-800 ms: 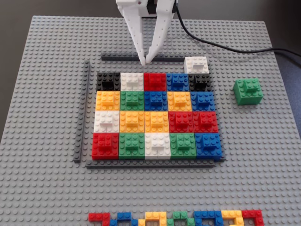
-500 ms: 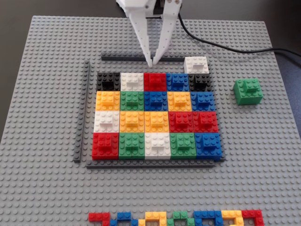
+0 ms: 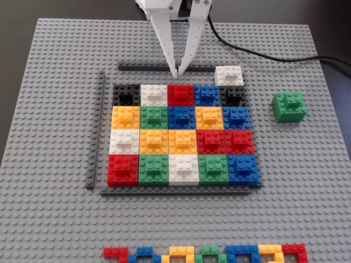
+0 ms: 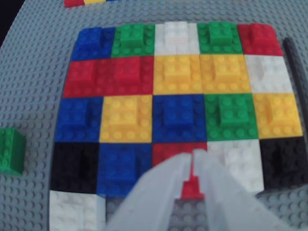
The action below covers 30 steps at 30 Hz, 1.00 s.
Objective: Grab the cube and place it into the grid
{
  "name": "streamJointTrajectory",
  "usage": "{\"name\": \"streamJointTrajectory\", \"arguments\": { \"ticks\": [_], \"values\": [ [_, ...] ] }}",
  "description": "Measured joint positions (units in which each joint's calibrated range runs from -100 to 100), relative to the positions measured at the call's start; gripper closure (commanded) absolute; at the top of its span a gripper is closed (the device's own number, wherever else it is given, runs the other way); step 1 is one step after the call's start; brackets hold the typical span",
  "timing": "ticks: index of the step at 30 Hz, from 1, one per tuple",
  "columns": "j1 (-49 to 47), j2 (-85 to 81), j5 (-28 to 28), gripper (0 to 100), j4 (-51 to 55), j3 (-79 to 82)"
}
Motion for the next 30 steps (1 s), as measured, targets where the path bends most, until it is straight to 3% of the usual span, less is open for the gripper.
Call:
{"name": "streamJointTrajectory", "arguments": {
  "ticks": [17, 30],
  "values": [
    [-6.1, 3.0, -1.4, 100, 6.3, -15.9],
    [-16.4, 28.2, -9.9, 100, 16.6, -48.2]
  ]
}}
